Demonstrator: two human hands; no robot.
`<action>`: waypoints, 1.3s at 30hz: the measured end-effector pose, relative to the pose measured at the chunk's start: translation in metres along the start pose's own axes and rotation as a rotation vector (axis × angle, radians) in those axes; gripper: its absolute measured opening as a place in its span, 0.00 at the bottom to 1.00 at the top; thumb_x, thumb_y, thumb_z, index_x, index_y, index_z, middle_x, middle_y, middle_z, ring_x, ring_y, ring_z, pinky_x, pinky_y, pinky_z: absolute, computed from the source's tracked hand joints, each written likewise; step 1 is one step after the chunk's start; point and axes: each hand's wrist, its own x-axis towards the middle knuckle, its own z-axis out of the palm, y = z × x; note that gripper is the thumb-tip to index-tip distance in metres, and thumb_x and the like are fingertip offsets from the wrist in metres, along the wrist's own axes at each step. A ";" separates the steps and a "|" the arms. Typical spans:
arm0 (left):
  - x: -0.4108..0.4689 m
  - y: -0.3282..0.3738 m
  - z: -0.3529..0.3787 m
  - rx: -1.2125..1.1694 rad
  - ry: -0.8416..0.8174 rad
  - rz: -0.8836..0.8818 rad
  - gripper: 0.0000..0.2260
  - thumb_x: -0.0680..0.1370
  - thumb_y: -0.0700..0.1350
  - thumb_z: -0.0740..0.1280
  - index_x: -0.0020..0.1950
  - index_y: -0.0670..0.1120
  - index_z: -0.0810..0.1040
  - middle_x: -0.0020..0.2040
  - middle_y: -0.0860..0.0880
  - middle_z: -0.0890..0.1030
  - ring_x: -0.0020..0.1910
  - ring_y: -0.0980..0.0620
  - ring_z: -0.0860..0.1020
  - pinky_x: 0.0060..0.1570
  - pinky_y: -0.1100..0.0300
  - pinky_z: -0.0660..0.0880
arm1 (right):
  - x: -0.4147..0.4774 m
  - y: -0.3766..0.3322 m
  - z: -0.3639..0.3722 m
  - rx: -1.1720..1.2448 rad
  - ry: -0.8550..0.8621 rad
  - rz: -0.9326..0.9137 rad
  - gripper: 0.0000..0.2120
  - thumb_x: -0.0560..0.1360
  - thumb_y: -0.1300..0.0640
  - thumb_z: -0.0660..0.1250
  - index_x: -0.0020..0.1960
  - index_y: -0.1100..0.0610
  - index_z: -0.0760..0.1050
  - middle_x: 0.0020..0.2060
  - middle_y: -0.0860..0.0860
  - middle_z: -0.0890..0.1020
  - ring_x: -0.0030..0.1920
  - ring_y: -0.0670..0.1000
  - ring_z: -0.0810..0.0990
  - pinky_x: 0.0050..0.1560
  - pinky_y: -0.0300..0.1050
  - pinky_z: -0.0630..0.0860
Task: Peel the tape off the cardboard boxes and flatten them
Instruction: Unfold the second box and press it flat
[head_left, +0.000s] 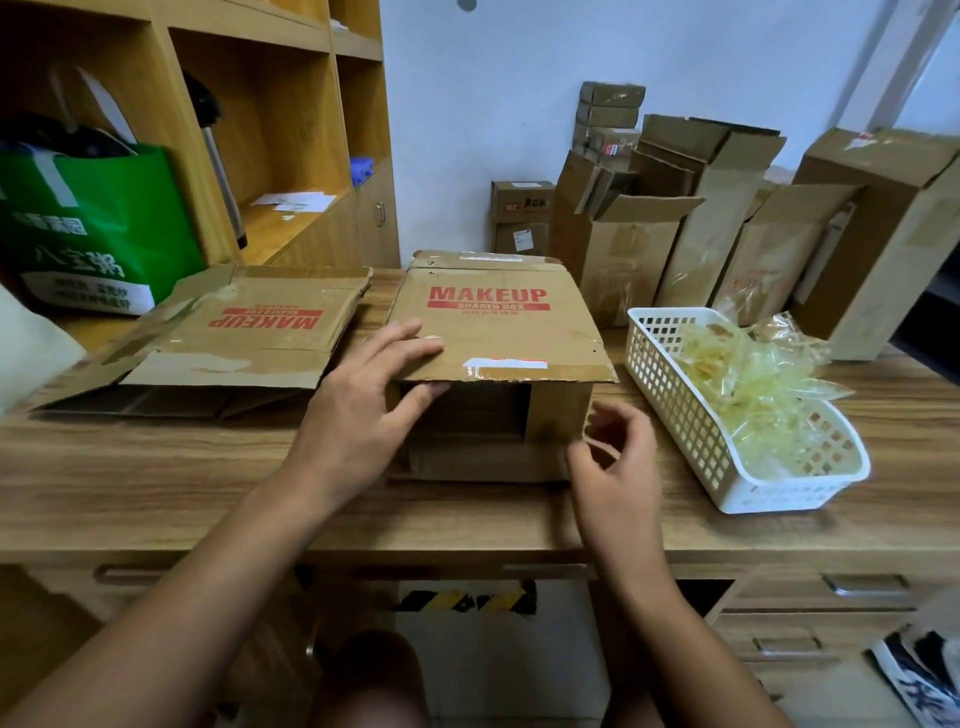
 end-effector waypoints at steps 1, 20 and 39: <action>0.000 0.001 0.000 0.006 0.002 -0.001 0.19 0.78 0.50 0.70 0.69 0.53 0.78 0.72 0.56 0.73 0.73 0.58 0.68 0.73 0.52 0.66 | 0.008 0.004 -0.002 -0.019 0.010 0.025 0.22 0.76 0.64 0.71 0.67 0.53 0.70 0.61 0.52 0.75 0.55 0.33 0.76 0.53 0.26 0.72; 0.000 -0.001 0.008 0.004 0.031 -0.051 0.20 0.77 0.48 0.71 0.69 0.56 0.77 0.74 0.56 0.69 0.71 0.57 0.67 0.69 0.48 0.71 | 0.045 0.029 0.025 -0.306 -0.024 -0.097 0.41 0.68 0.44 0.80 0.73 0.47 0.62 0.67 0.48 0.69 0.66 0.48 0.72 0.61 0.47 0.74; 0.001 -0.007 -0.015 0.129 -0.392 -0.058 0.43 0.76 0.37 0.66 0.78 0.70 0.49 0.79 0.70 0.44 0.73 0.47 0.67 0.62 0.52 0.75 | 0.050 -0.001 -0.045 0.620 -0.461 0.467 0.43 0.61 0.73 0.54 0.73 0.51 0.72 0.66 0.51 0.81 0.67 0.54 0.80 0.75 0.61 0.63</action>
